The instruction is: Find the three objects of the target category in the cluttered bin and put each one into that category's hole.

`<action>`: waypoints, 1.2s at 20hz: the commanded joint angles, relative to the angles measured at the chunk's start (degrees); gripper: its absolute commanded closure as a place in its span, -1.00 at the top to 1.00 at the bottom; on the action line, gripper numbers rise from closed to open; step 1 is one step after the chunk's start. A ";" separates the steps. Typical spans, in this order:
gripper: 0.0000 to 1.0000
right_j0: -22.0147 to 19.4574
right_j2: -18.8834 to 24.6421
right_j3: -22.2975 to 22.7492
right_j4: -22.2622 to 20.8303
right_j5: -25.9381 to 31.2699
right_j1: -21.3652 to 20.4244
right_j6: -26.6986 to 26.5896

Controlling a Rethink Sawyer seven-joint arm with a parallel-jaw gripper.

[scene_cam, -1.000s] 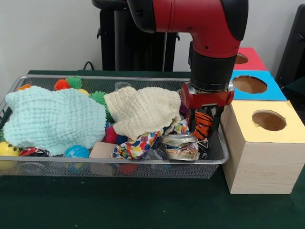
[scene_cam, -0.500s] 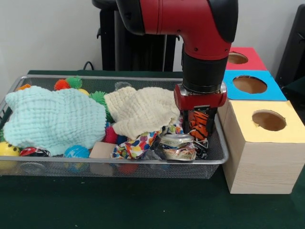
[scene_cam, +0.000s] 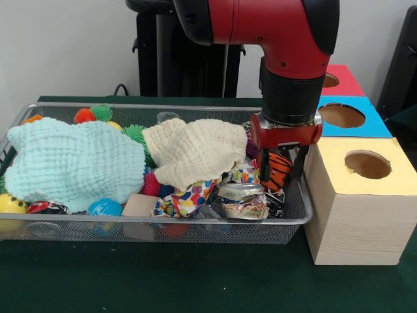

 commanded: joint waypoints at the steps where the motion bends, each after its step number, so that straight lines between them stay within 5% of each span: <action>1: 1.00 1.20 1.28 -2.82 -3.32 -2.24 3.49 4.15; 24: 1.00 4.06 -3.48 -9.88 -4.38 0.27 9.32 3.36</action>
